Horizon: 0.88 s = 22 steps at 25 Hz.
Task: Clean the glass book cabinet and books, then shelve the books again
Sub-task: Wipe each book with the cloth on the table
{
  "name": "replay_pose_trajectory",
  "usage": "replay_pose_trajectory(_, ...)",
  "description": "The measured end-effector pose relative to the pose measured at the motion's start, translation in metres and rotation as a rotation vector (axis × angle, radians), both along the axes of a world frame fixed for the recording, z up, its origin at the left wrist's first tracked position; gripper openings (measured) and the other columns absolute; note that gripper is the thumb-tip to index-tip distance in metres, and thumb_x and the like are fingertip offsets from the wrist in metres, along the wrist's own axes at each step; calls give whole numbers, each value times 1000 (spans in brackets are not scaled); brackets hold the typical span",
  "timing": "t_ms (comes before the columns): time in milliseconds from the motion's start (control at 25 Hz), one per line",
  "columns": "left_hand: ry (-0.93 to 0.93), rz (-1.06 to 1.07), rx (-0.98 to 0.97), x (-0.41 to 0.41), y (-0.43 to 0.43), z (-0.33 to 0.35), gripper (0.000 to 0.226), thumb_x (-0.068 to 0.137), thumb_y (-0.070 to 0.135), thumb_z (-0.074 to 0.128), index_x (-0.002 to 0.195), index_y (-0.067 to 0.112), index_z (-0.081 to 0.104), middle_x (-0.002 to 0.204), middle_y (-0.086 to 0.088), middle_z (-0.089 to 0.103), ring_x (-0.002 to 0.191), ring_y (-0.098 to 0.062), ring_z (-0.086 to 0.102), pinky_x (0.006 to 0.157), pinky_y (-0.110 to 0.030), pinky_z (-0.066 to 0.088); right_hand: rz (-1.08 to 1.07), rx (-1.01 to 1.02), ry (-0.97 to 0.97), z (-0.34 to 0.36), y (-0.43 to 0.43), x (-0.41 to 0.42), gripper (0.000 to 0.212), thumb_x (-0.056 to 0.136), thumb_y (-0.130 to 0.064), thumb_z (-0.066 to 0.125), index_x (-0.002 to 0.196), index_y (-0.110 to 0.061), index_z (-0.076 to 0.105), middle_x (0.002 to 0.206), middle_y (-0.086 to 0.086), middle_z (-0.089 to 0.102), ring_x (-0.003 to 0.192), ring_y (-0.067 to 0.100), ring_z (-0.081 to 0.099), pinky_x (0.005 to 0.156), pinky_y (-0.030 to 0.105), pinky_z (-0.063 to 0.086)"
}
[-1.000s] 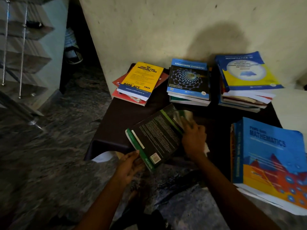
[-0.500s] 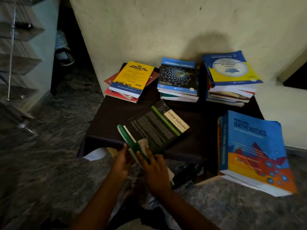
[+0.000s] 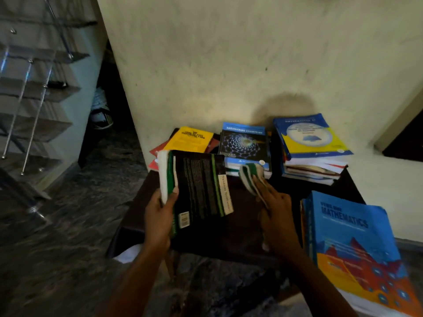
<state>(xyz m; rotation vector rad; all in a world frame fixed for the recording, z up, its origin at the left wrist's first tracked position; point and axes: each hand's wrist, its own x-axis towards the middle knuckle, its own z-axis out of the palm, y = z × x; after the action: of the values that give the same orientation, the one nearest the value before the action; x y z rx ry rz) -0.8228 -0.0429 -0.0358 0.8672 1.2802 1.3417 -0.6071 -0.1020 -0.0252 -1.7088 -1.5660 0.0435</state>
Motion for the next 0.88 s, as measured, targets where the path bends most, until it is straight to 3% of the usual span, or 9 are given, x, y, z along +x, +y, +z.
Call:
replay_pose_trajectory(120, 272, 3, 295, -24, 44, 33, 12, 90, 21, 59, 100, 14, 61, 93, -2, 62, 92, -22, 60, 77, -25, 49, -4, 36, 55, 8, 25, 2, 67, 86, 9, 49, 128, -38, 31, 134, -10, 37, 99, 13, 33, 87, 9, 19)
replay_pose_trajectory(200, 563, 38, 481, -30, 86, 48, 17, 90, 18, 60, 100, 4, 61, 90, -5, 55, 86, -20, 54, 66, -8, 37, -3, 7, 67, 7, 46, -2, 72, 83, 13, 50, 129, -38, 29, 137, -6, 40, 103, 11, 33, 92, 10, 18)
replay_pose_trajectory(240, 697, 34, 573, -32, 109, 52, 19, 89, 16, 62, 99, 0, 61, 90, -7, 53, 84, -18, 52, 62, -6, 32, 2, -8, 72, 6, 55, -5, 72, 83, 13, 48, 132, -36, 28, 138, -4, 41, 107, 14, 36, 95, 11, 18)
replay_pose_trajectory(360, 994, -157, 851, -37, 178, 50, 28, 89, 24, 59, 106, 2, 60, 100, -6, 54, 81, -11, 53, 63, -15, 36, 18, -21, 39, 2, 78, -15, 67, 81, -4, 40, 138, -39, 33, 137, -6, 41, 105, 26, 45, 97, 20, 26)
replay_pose_trajectory(440, 1203, -361, 1027, -34, 223, 36, 35, 84, 28, 48, 116, 13, 54, 112, -2, 55, 82, -20, 63, 61, -25, 50, -10, -45, 6, 2, 97, -19, 61, 81, -16, 30, 137, -41, 28, 137, 0, 45, 99, 27, 48, 92, 30, 31)
replay_pose_trajectory(560, 1522, -537, 1215, -28, 259, -11, 52, 66, 16, 73, 115, 20, 56, 110, -7, 68, 86, -25, 70, 66, -30, 56, -75, -142, -13, -3, 114, -21, 62, 87, -10, 32, 142, -37, 21, 145, 2, 39, 113, 28, 41, 96, 31, 28)
replay_pose_trajectory(640, 1556, -650, 1220, -32, 268, -48, 72, 52, 19, 90, 118, 18, 60, 111, -9, 69, 96, -28, 69, 76, -40, 55, -109, -201, 15, -9, 121, -21, 66, 91, 0, 41, 138, -32, 6, 149, -4, 30, 119, 21, 34, 98, 25, 23)
replay_pose_trajectory(760, 1643, -744, 1113, -42, 281, -84, 76, 64, 43, 79, 129, 23, 44, 123, -9, 63, 110, -32, 61, 91, -50, 41, -129, -271, 8, -13, 134, -27, 71, 91, 2, 42, 134, -36, 1, 149, -10, 25, 117, 16, 30, 96, 20, 19)
replay_pose_trajectory(880, 1709, -882, 910, -45, 295, -91, 89, 54, 46, 85, 130, 24, 45, 128, -11, 58, 120, -32, 50, 94, -53, 36, -100, -278, -11, -16, 152, -37, 67, 91, 1, 39, 134, -38, 5, 148, -10, 26, 111, 9, 24, 97, 19, 18)
